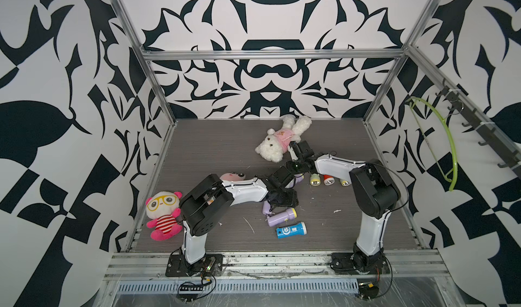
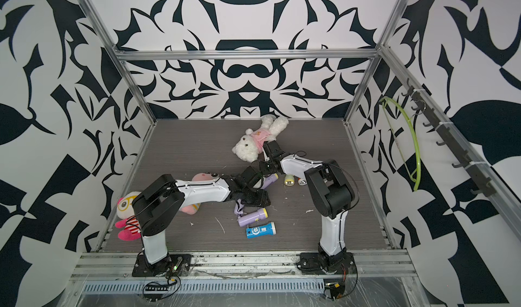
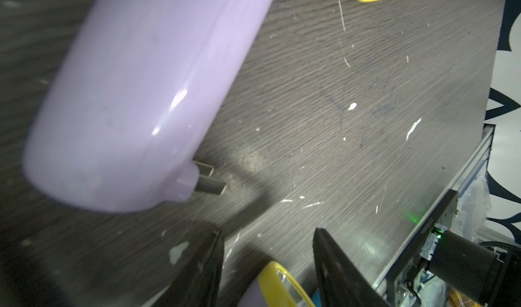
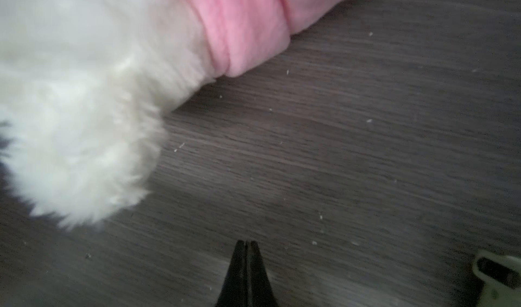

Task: Close the plug at the bottom of the flashlight
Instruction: Adjust the flashlight at the center of the board.

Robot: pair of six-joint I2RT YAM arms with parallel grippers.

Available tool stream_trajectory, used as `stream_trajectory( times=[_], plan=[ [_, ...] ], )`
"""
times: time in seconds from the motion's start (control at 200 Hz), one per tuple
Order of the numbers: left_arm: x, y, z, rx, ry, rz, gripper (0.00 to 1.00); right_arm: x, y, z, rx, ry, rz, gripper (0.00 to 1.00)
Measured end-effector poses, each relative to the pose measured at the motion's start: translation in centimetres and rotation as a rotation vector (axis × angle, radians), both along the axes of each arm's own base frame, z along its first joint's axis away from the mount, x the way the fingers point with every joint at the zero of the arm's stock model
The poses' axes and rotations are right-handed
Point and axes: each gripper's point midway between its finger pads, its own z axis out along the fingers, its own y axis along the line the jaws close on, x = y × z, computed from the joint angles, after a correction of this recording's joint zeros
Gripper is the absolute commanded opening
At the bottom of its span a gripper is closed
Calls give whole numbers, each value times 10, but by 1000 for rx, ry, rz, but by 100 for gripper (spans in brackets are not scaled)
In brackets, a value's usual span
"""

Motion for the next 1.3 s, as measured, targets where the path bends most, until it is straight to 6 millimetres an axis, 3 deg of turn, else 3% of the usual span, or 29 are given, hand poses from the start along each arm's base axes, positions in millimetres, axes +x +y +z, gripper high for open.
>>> stream_trajectory(
  times=[0.095, 0.305, 0.54, 0.765, 0.965, 1.06, 1.3],
  plan=[
    [10, 6, 0, 5, -5, 32, 55, -2, -7, -1, -17, -2, -13, 0],
    [67, 38, 3, 25, -58, 188, 55, -30, -17, -11, -49, 75, 1, 0],
    [82, 47, 6, 37, -87, 220, 55, -35, -19, -14, -55, 96, 2, 0],
    [84, 46, 22, 16, -113, 214, 55, -40, -21, -13, -46, 105, 2, 0],
    [81, 42, 58, -46, -155, 212, 55, -48, -28, -6, -53, 100, -4, 0],
    [70, 32, 69, -69, -167, 188, 55, -48, -31, -5, -57, 98, -13, 0],
    [39, 8, 51, -79, -94, 144, 55, -52, -37, -7, -68, 102, -22, 0]
  ],
)
